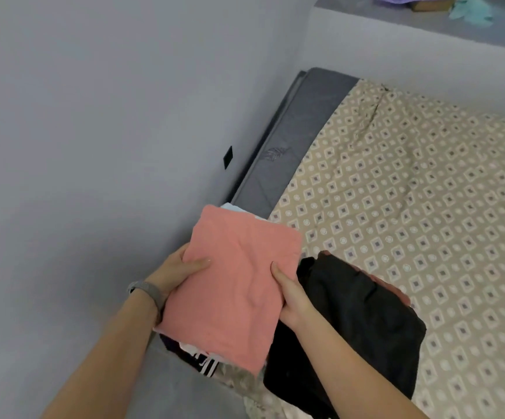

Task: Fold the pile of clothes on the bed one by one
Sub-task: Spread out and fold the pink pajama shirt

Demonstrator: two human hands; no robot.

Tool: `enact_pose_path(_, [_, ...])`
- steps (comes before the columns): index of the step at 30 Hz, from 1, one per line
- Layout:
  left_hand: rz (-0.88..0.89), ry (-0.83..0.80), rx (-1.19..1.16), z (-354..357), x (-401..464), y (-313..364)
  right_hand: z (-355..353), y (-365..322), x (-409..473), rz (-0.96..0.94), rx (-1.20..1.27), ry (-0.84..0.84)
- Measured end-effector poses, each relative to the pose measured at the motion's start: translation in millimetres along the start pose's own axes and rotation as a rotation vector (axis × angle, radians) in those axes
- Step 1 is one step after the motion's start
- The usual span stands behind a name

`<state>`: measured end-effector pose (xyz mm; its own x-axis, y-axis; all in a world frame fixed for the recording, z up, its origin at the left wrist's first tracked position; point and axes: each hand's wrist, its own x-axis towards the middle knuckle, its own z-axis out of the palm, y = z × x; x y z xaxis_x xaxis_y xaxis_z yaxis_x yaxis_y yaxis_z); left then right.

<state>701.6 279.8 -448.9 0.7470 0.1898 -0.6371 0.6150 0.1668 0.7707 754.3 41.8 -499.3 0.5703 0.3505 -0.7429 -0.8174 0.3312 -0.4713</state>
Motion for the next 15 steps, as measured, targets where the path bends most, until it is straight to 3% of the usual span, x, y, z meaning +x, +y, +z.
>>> enact_pose_path(7, [-0.035, 0.043, 0.069, 0.8, 47.1, -25.4, -17.5, 13.9, 31.2, -0.054, -0.049, 0.141])
enact_pose_path(15, [-0.066, 0.113, 0.140, 2.2, 56.0, -53.0, -21.5, 20.1, 46.1, -0.016, -0.152, 0.157])
